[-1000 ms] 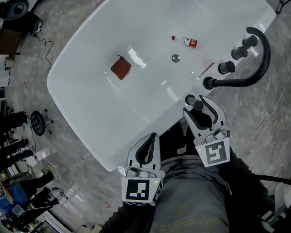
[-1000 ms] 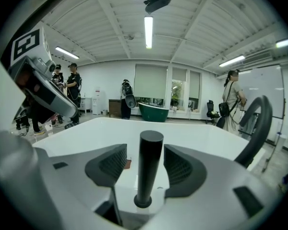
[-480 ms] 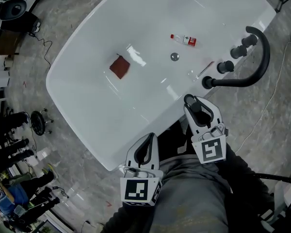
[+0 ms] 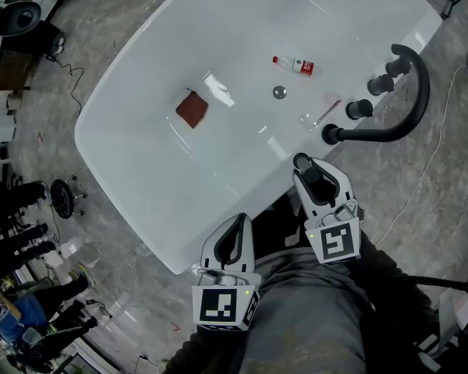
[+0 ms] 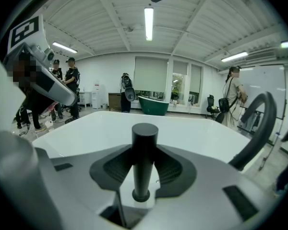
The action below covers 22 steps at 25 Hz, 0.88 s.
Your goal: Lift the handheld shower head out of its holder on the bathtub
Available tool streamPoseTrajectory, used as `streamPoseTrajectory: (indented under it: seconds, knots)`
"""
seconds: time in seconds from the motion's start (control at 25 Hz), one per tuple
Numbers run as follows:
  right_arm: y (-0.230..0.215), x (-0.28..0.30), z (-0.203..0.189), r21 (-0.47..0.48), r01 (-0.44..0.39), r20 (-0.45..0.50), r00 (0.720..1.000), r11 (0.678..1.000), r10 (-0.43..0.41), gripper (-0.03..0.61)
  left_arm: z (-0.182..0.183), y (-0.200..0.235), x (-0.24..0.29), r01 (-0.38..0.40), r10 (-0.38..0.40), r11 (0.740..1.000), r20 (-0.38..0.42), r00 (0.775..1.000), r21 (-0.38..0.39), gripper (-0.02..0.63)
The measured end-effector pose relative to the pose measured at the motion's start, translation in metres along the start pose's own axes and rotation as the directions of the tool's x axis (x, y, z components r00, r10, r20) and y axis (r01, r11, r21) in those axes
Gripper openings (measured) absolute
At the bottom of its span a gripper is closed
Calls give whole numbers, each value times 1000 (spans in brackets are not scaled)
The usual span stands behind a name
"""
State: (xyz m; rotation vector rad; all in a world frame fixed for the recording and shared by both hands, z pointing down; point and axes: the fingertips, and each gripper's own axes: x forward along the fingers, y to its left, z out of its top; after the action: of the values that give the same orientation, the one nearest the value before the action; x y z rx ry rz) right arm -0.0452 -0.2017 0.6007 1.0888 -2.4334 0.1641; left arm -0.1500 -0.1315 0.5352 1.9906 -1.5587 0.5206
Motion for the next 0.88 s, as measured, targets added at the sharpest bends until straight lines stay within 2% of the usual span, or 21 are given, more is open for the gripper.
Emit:
streamPoseTrajectory:
  seconds: [0.36, 0.88]
  knots:
    - [-4, -12, 38, -16, -32, 64, 997, 999, 33, 144, 16, -4, -9, -25, 26, 1000, 31, 999, -16, 3]
    - [-7, -65, 118, -23, -31, 141, 989, 999, 34, 144, 72, -24, -58, -12, 12, 1000, 110, 994, 4, 3]
